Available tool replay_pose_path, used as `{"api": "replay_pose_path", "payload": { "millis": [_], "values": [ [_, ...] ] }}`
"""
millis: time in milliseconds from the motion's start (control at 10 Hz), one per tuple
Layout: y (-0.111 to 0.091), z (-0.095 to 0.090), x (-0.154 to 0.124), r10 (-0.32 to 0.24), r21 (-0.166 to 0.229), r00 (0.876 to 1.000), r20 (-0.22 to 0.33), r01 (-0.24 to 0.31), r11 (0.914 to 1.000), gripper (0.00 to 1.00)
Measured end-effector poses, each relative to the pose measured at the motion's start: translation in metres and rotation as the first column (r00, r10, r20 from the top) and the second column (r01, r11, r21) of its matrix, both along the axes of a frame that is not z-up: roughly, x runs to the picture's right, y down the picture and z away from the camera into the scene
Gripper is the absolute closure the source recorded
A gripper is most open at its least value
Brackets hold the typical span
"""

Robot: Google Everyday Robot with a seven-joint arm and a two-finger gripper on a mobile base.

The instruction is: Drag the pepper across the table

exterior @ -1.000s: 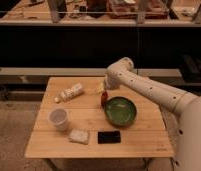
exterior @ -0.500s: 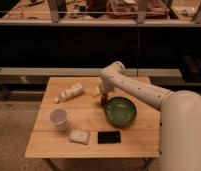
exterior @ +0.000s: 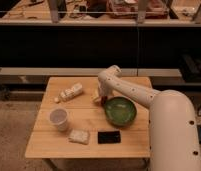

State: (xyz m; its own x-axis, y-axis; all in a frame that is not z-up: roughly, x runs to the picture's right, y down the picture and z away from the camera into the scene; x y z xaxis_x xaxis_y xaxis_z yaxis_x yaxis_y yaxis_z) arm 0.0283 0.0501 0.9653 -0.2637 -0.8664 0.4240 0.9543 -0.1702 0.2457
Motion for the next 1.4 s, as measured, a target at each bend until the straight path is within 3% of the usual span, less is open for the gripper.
{"api": "replay_pose_path", "payload": {
  "millis": [400, 600, 1100, 1400],
  "values": [
    [0.006, 0.007, -0.014, 0.033, -0.055, 0.999, 0.043, -0.030, 0.9980, 0.62],
    [0.001, 0.008, -0.020, 0.029, -0.054, 0.998, 0.057, -0.026, 0.9982, 0.74],
    [-0.021, -0.015, -0.051, -0.013, -0.017, 0.995, 0.104, 0.015, 0.9997, 0.74],
    [-0.009, -0.031, -0.077, -0.067, -0.001, 0.988, 0.137, 0.068, 0.9977, 0.74]
  ]
}}
